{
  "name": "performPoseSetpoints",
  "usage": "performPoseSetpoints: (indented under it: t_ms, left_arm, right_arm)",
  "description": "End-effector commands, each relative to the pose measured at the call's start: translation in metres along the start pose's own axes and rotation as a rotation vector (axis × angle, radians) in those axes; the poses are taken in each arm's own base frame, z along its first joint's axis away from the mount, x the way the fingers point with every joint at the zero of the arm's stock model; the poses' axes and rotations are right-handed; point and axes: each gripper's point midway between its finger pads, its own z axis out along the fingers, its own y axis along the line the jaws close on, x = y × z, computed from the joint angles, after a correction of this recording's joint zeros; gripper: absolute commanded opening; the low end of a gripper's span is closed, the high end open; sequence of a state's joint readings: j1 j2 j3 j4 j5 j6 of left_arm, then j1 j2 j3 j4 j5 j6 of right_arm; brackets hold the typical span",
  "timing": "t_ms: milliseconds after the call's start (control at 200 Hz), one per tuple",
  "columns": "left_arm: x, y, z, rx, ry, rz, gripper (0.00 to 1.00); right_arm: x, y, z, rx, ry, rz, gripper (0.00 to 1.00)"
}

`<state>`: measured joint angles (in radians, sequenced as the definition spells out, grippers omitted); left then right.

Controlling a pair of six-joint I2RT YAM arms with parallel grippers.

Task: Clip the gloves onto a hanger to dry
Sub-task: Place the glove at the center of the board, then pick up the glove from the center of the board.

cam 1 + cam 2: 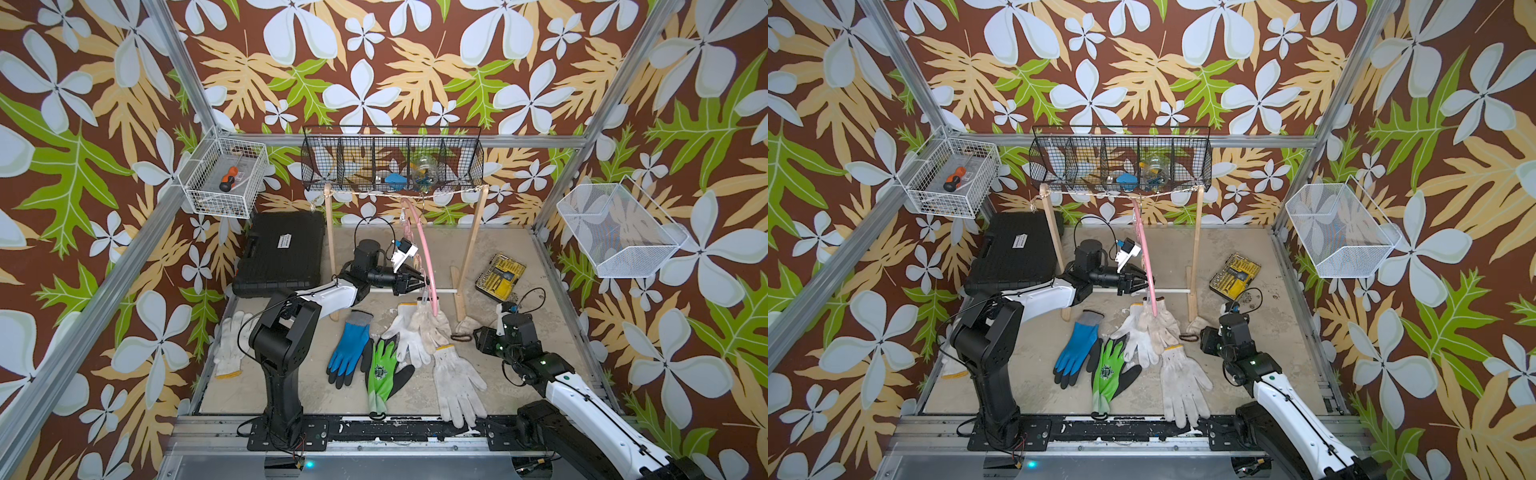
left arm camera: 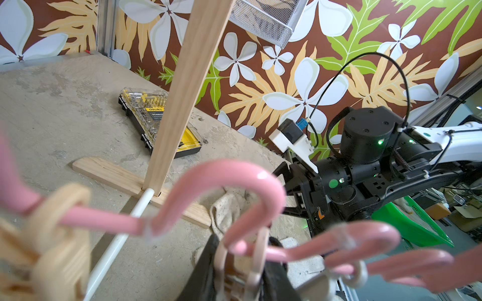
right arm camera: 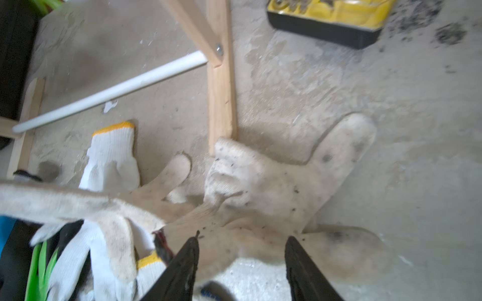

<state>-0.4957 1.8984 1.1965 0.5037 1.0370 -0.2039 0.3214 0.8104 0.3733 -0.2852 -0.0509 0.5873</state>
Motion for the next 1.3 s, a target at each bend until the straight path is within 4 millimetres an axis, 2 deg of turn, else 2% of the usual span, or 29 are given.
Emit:
performPoseSetpoints:
  t_ms: [0, 140, 235, 330, 375, 555, 691, 781, 876, 1021, 1126, 1291]
  left_arm:
    - [-0.005, -0.002, -0.001, 0.01, -0.005, 0.027, 0.0]
    - [-0.007, -0.003, -0.002, 0.007, -0.007, 0.035, 0.0]
    - [-0.006, -0.003, -0.002, 0.007, -0.005, 0.032, 0.0]
    - [-0.006, -0.003, -0.002, 0.006, -0.005, 0.032, 0.0]
    - [-0.007, -0.004, -0.002, 0.007, -0.005, 0.033, 0.0]
    - [-0.008, -0.006, -0.003, 0.009, -0.009, 0.033, 0.0]
    - [-0.008, -0.005, -0.004, 0.008, -0.011, 0.032, 0.0]
    - [-0.007, -0.005, -0.003, 0.008, -0.009, 0.03, 0.0]
    - [-0.006, -0.003, -0.002, 0.009, -0.01, 0.022, 0.0]
    - [-0.004, -0.002, -0.002, 0.008, -0.007, 0.016, 0.0]
    - [-0.004, -0.002, -0.001, 0.012, -0.006, 0.014, 0.0]
    - [-0.004, -0.003, -0.002, 0.014, -0.007, 0.018, 0.0]
  right_arm:
    - [0.016, 0.007, -0.003, -0.021, 0.069, 0.003, 0.56]
    - [0.01, 0.022, -0.022, -0.03, 0.041, -0.01, 0.58]
    - [0.024, 0.025, -0.024, -0.033, 0.088, 0.011, 0.6]
    - [0.047, 0.013, -0.018, 0.021, 0.127, 0.082, 0.6]
    - [0.051, 0.007, -0.014, 0.048, 0.12, 0.111, 0.6]
    - [0.049, 0.004, -0.002, 0.056, 0.081, 0.24, 0.62]
    - [0.046, 0.018, 0.009, -0.043, 0.046, 0.34, 0.58]
    - [0.049, 0.012, 0.012, -0.006, 0.053, 0.348, 0.54]
    - [0.045, 0.015, 0.015, -0.034, 0.031, 0.374, 0.51]
    - [0.048, 0.009, 0.023, -0.038, 0.032, 0.428, 0.48]
    - [0.045, 0.012, 0.026, -0.07, 0.017, 0.457, 0.41]
    - [0.031, 0.016, 0.025, -0.082, -0.002, 0.456, 0.18]
